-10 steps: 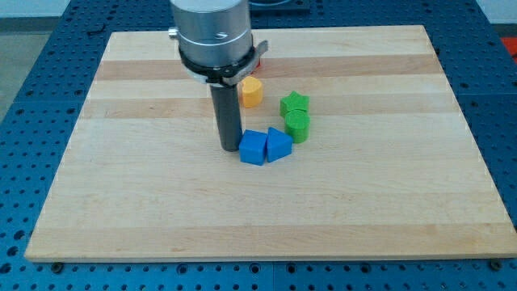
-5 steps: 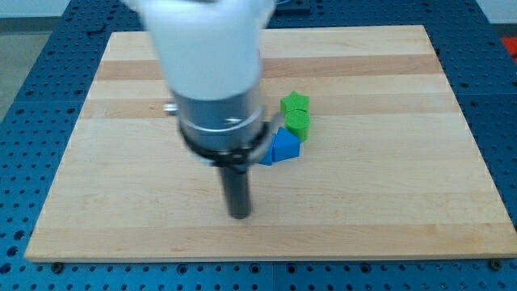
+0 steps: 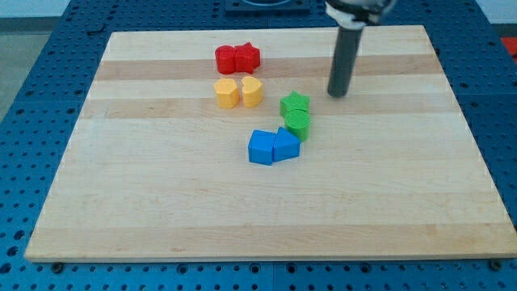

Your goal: Push red star along with red circle slightly left and down

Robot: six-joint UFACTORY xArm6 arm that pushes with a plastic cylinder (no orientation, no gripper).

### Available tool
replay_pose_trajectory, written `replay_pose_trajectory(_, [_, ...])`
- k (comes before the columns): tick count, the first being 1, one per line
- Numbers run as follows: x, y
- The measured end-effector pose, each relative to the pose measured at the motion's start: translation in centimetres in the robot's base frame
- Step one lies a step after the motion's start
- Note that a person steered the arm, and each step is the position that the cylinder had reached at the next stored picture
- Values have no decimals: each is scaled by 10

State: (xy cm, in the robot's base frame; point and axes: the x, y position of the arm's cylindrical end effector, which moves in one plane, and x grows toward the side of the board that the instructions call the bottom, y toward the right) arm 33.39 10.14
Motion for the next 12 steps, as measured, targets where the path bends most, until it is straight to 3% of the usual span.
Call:
replay_pose_trajectory(1, [-46,-35])
replay_pose_trajectory(2, [-63,-73])
replay_pose_trajectory(7, [-67,-225])
replay_pose_trajectory(8, [-73,-234])
replay_pose_trajectory(10, [-110,-180])
replay_pose_trajectory(12, [-71,-144])
